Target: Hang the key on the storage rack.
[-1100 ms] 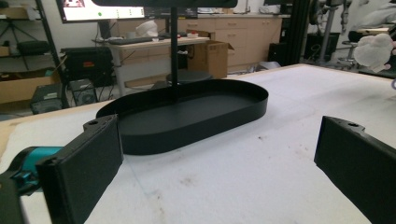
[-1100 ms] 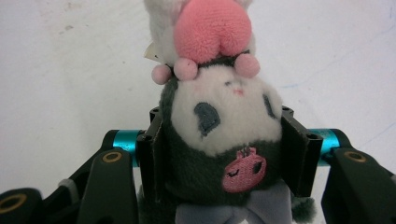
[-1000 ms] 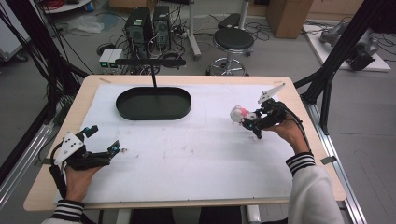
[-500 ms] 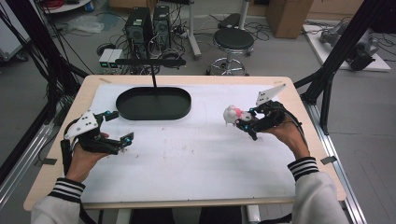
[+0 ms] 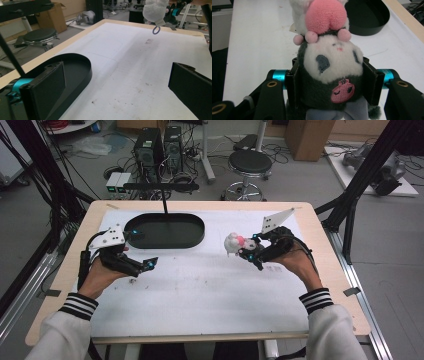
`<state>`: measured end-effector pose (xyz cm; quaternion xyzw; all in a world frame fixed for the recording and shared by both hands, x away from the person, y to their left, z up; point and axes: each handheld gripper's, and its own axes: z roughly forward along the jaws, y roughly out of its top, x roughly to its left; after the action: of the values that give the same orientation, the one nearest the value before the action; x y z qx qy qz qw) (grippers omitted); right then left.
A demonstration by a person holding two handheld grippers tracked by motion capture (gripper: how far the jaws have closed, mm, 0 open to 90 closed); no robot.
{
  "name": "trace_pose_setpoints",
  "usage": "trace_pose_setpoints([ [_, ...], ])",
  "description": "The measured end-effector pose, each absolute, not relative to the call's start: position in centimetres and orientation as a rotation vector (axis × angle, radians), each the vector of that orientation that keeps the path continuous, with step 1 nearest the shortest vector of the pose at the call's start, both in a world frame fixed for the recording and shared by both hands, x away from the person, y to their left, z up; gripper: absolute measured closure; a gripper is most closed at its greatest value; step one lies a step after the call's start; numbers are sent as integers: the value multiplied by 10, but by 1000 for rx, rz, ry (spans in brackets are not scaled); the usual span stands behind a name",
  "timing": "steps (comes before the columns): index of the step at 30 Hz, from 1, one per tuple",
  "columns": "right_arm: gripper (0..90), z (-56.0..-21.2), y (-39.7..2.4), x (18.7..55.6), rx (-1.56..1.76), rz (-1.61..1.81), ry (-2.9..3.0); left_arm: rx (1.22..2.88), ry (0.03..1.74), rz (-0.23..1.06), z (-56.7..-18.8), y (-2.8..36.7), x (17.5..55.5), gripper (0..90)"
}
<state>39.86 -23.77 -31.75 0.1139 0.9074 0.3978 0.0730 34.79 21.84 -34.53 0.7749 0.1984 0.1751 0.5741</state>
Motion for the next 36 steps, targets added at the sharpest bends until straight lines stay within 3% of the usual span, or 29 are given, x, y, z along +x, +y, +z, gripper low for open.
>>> trace_pose_setpoints([
  [10, 436, -315, -219, 393, 288, 1209, 2732, 1871, 375, 312, -331, 192, 360, 17],
  [36, 436, -319, -175, 394, 226, 1211, 2762, 2019, 218, 216, -312, 123, 372, 17],
])
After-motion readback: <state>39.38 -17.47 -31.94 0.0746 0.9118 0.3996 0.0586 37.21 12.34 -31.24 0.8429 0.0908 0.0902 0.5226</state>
